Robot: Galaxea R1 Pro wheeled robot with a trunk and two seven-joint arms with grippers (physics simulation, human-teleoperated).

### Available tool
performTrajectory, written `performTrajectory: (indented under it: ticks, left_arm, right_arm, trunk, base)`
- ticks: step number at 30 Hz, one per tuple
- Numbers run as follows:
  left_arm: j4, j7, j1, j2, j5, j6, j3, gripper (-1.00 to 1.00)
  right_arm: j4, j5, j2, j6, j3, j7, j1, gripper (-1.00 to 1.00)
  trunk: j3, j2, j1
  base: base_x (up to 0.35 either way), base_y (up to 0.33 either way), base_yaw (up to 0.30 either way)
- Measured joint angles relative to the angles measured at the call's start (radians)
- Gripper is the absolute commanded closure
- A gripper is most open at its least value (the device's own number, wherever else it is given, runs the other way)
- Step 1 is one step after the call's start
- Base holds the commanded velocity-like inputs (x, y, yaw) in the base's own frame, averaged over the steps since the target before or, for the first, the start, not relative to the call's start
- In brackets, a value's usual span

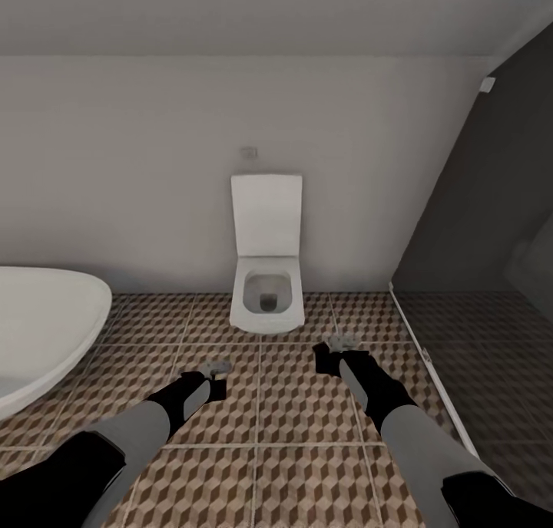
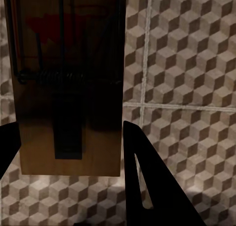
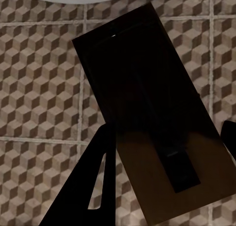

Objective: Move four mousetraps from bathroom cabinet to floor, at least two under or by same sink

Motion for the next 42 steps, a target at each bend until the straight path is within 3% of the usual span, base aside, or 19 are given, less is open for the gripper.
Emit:
performTrajectory:
  ticks: [42]
  left_arm:
    - [0.000,0.001,0.000,-0.007,0.000,0.000,0.000,1.00]
  right_arm:
    - [0.000,0.000,0.000,0.000,0.002,0.000,0.000,1.00]
  trunk:
    - [-0.201,-0.294,0.161]
  base:
    - [0.000,0.000,0.000]
